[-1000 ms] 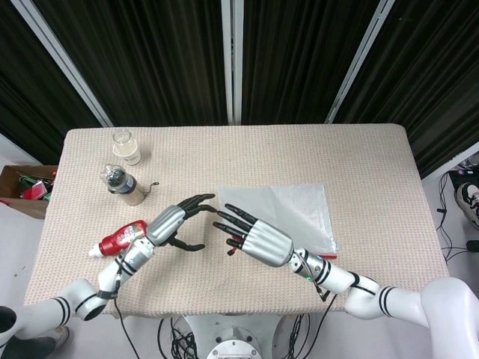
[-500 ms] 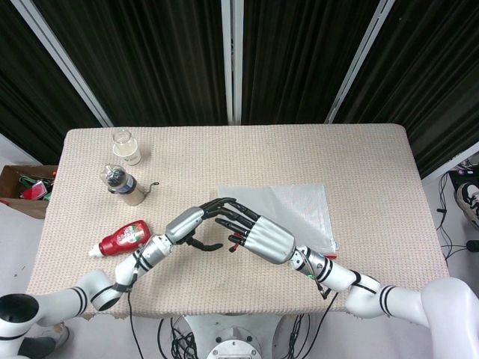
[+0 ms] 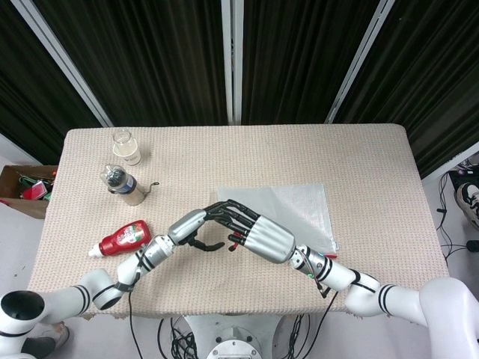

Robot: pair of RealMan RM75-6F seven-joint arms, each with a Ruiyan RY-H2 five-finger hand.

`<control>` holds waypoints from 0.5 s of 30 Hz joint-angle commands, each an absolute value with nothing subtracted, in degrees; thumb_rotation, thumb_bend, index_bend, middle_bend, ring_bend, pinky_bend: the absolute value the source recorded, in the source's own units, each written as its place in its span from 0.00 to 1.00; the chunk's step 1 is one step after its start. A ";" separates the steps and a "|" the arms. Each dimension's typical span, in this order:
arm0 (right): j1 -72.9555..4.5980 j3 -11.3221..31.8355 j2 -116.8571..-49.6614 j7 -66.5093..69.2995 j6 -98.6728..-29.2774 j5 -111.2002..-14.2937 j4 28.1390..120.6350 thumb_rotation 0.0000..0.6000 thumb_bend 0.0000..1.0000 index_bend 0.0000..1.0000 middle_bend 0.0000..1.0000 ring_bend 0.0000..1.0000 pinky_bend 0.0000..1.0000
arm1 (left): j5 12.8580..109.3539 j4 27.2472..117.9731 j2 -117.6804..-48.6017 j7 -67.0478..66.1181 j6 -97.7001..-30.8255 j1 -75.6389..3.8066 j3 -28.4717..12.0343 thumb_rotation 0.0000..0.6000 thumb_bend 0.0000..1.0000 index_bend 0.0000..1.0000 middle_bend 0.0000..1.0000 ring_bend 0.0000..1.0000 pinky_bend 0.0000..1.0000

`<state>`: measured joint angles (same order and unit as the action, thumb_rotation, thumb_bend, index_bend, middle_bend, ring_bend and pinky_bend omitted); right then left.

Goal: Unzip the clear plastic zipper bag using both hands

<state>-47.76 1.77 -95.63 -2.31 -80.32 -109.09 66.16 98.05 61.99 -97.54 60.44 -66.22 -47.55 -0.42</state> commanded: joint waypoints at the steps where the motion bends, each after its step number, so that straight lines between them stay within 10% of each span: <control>1: -47.75 1.82 -95.61 -2.24 -80.26 -108.93 66.19 1.00 0.60 1.00 0.16 0.00 0.00 | 97.95 61.64 -98.04 60.31 -66.82 -47.59 -0.32 1.00 0.31 0.38 0.09 0.06 0.14; 15: -48.04 2.24 -95.89 -2.23 -79.95 -108.37 66.27 1.00 0.60 1.00 0.16 0.00 0.00 | 97.68 62.03 -99.02 59.79 -66.84 -48.61 0.39 1.00 0.31 0.41 0.10 0.06 0.14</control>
<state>-48.04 2.24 -95.89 -2.23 -79.94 -108.37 66.27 97.68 62.02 -99.02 59.78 -66.86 -48.59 0.37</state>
